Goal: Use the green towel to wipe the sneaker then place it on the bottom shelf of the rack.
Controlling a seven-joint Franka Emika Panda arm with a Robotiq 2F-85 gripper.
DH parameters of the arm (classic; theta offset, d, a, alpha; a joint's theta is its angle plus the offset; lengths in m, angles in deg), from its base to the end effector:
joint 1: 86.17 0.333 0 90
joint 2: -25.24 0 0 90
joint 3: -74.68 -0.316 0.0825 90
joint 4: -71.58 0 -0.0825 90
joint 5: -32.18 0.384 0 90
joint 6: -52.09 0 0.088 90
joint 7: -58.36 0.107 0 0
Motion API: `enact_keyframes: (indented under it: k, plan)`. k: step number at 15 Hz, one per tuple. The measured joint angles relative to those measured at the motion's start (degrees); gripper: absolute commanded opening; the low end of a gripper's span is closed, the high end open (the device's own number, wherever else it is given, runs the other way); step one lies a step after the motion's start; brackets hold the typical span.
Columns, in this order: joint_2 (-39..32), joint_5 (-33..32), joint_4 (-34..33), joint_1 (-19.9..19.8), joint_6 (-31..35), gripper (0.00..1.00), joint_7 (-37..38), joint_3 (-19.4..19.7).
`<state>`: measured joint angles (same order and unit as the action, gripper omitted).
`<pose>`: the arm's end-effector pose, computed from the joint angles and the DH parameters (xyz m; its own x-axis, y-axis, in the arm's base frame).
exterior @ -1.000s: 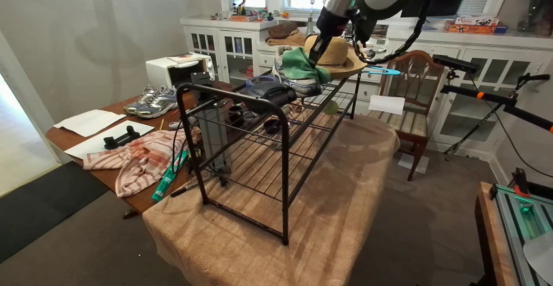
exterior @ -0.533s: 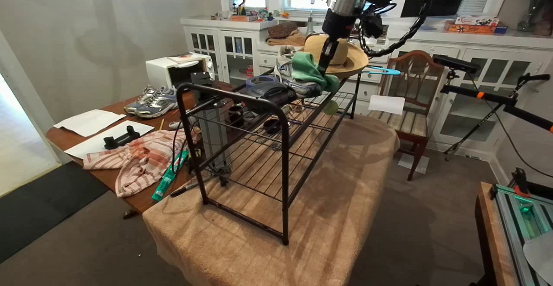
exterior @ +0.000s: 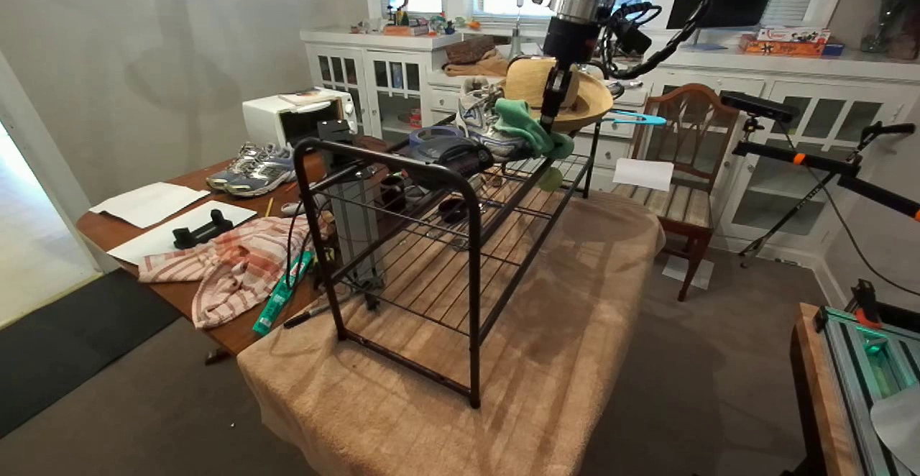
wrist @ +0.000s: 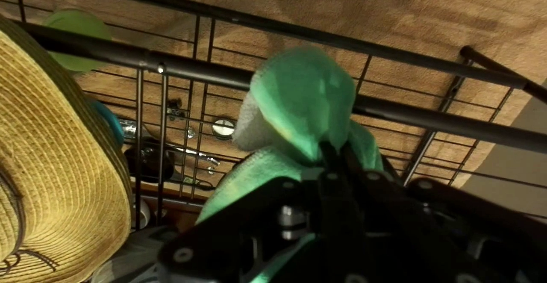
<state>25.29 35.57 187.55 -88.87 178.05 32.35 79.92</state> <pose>0.5638 -0.0766 0.4655 0.9435 0.2789 0.1792 0.2784 -0.9600 0.0282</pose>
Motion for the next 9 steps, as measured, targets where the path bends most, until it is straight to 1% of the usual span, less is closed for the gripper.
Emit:
enact_keyframes:
  k: [2,3,6,7,9]
  plan:
    - [-0.1,0.04,-0.3,-0.25,2.24,0.01,1.69,0.07]
    - [-0.26,0.04,-0.44,-0.46,4.44,0.01,3.32,0.14]
    - [-1.05,0.0,-0.53,-1.35,13.55,0.01,8.34,0.42]
    - [-1.45,-0.38,-0.51,-1.68,17.01,0.01,10.12,0.55]
    - [-2.17,-2.2,-0.51,-2.14,21.68,0.01,14.06,0.92]
